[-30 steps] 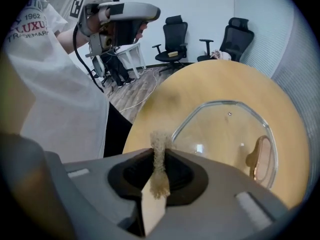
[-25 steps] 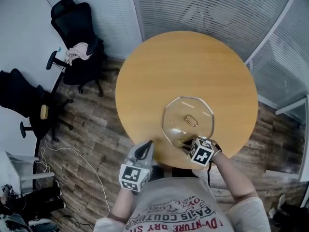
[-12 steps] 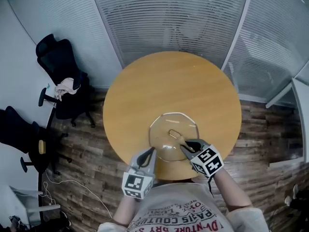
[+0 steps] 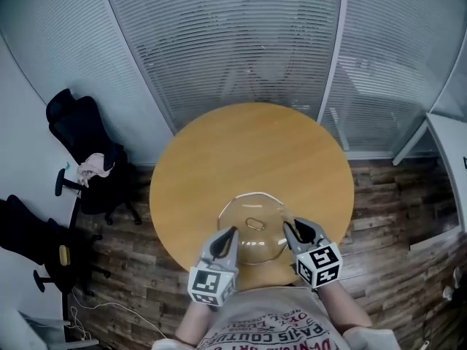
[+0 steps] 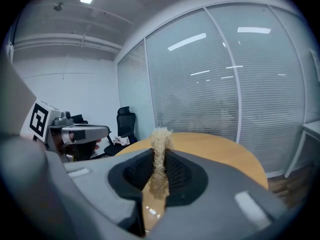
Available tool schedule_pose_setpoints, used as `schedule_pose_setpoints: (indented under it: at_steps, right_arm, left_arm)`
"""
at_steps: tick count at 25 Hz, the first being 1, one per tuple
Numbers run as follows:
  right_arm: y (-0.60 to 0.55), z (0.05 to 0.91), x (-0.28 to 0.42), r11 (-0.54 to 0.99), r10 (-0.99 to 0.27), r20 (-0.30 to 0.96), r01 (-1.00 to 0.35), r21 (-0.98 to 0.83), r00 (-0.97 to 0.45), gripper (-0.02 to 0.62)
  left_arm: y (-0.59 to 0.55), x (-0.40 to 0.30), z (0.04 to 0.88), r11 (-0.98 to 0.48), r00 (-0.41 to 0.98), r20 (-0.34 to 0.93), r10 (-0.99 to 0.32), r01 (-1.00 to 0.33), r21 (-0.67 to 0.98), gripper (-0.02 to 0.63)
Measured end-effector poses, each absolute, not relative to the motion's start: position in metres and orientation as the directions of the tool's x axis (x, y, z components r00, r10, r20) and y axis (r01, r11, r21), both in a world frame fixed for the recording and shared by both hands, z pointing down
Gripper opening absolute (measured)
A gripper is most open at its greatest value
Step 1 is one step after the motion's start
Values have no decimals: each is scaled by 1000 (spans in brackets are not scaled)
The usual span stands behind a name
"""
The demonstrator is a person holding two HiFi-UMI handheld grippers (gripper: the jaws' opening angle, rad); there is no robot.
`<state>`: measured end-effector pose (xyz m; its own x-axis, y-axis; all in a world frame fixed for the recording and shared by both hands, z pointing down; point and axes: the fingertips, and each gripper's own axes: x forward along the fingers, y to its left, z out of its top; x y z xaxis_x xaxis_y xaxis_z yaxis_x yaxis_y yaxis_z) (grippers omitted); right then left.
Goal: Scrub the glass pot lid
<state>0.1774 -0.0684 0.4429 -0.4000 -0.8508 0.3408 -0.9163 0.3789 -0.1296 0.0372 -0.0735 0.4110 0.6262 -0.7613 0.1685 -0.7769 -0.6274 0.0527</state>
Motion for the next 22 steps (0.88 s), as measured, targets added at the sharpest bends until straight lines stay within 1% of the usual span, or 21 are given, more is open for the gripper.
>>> schedule_pose_setpoints:
  at_steps: [4, 9, 16, 22]
  right_arm:
    - [-68, 435, 191, 341, -878, 299, -926, -160, -375, 60]
    - [-70, 430, 199, 308, -899, 282, -941, -140, -336, 60]
    - [-71, 433, 205, 311, -900, 279, -941, -131, -336, 60]
    - [-75, 434, 195, 316, -896, 285, -940, -126, -340, 60]
  left_arm:
    - [-82, 46, 408, -631, 630, 167, -759, -774, 52, 8]
    - [-89, 48, 408, -638, 636, 176, -752, -768, 52, 8]
    - [-92, 59, 413, -644, 641, 196, -742, -763, 54, 8]
    - [-96, 51, 412, -643, 641, 198, -742, -763, 58, 8]
